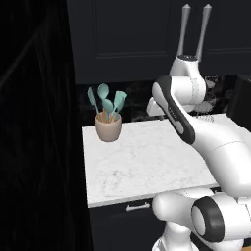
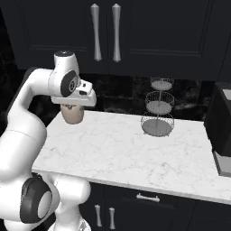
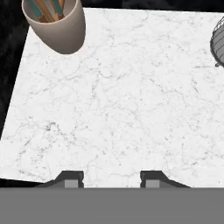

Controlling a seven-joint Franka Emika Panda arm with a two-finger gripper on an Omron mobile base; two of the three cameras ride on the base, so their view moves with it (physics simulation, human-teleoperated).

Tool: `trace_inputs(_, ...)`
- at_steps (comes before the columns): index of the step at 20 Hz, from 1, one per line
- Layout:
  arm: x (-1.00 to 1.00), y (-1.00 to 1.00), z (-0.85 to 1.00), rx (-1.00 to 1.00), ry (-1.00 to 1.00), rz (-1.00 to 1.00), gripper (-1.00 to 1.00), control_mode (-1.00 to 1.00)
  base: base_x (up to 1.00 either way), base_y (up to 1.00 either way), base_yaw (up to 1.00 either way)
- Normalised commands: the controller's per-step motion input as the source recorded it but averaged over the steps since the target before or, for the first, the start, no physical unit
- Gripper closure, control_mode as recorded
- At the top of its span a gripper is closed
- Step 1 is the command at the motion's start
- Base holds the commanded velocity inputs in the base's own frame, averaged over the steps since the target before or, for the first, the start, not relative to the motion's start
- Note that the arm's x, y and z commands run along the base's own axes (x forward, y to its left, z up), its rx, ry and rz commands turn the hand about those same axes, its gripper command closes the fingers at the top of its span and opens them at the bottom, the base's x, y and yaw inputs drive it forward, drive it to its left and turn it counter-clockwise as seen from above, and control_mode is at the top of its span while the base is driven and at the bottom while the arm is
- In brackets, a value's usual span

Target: Navigate to the fridge.

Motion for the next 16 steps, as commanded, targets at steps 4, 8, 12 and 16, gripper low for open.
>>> trace_inputs(4, 0.0, 0.0, 0.0, 0.0, -0.01, 0.0, -1.0, 1.0, -0.08, 0.0, -0.03)
trace_inputs(8, 0.0, 0.0, 0.0, 0.0, 0.0, 0.0, -1.0, 1.0, -0.34, -0.06, -0.36)
trace_inputs(12, 0.0, 0.0, 0.0, 0.0, 0.0, 0.0, -1.0, 1.0, -0.39, -0.23, -0.58)
trace_inputs(16, 0.0, 0.0, 0.0, 0.0, 0.0, 0.0, -1.0, 1.0, -0.22, -0.34, -0.73)
